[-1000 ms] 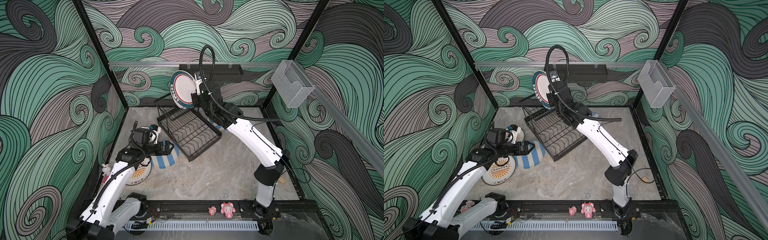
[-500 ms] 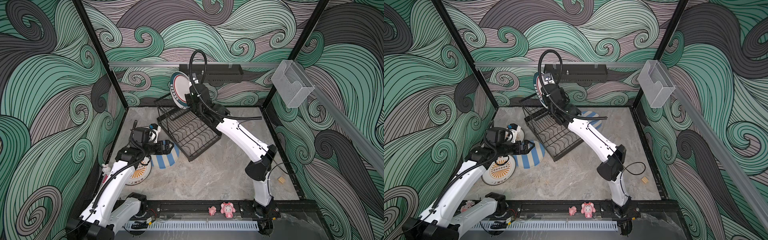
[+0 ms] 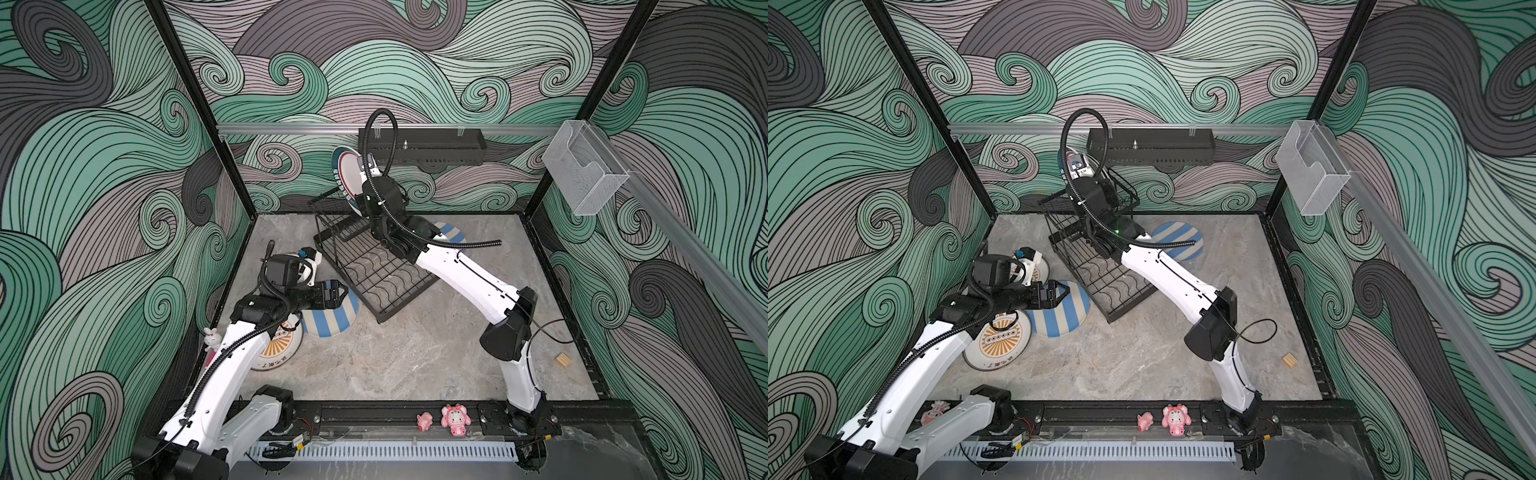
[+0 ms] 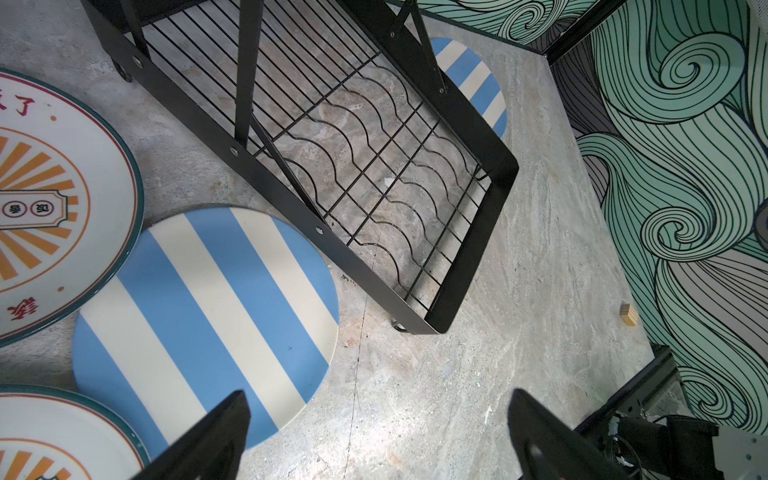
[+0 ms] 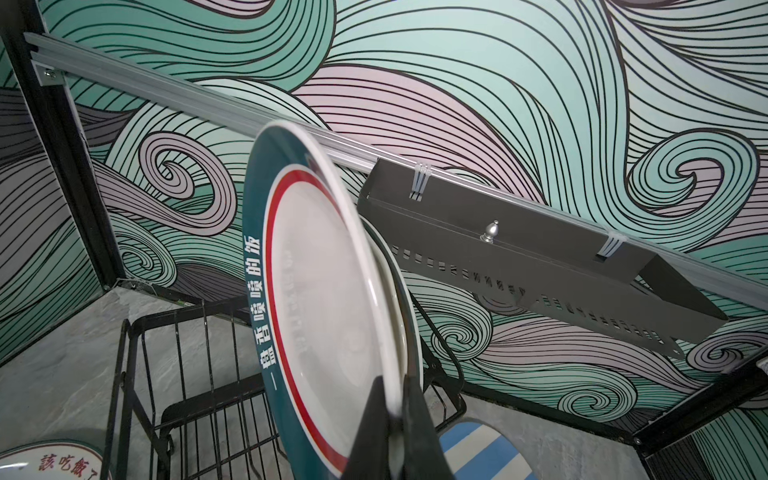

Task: Load the plates into the dish rack
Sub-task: 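Lower the held plate into the rack slots beside the stacked plates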

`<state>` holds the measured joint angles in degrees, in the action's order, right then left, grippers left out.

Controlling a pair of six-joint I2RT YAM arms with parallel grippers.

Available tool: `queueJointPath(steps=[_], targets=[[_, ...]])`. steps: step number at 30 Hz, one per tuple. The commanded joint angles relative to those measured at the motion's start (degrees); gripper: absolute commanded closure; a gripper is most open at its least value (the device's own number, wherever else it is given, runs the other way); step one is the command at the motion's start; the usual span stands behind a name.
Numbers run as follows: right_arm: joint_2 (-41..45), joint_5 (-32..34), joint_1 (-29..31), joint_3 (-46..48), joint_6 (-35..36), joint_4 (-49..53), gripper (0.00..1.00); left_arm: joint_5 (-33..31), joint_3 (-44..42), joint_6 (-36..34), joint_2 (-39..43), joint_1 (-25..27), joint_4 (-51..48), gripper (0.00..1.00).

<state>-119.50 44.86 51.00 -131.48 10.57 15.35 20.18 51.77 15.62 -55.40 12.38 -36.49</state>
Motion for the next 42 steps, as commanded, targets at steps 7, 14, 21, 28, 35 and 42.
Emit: queueJointPath(steps=[7, 14, 21, 28, 35, 42], targets=[[0.1, 3.3, 0.1, 0.9, 0.2, -6.5, 1.00, 0.7, 1.3, -0.4, 0.5, -0.7, -1.5, 0.02], [-0.5, 3.0, 0.1, 1.0, -0.3, -6.1, 1.00, 0.8, 1.2, -0.4, 0.7, -0.7, -1.7, 0.01], [-1.6, 2.8, 0.0, 0.9, -0.8, -5.2, 1.00, 1.1, 1.8, -0.5, 1.0, -0.7, -2.5, 0.02], [-2.1, 2.5, -0.4, 0.9, -0.4, -5.0, 1.00, 1.2, 1.7, -0.6, 1.2, -0.7, -2.5, 0.01], [-2.0, 1.7, -0.9, 2.5, -1.2, -5.1, 1.00, 1.1, 1.6, -0.5, 0.9, -0.7, -2.2, 0.01], [-2.1, 1.2, -1.0, 3.5, -1.5, -5.4, 1.00, 1.0, 1.2, -0.4, 0.6, -0.7, -1.9, 0.02]])
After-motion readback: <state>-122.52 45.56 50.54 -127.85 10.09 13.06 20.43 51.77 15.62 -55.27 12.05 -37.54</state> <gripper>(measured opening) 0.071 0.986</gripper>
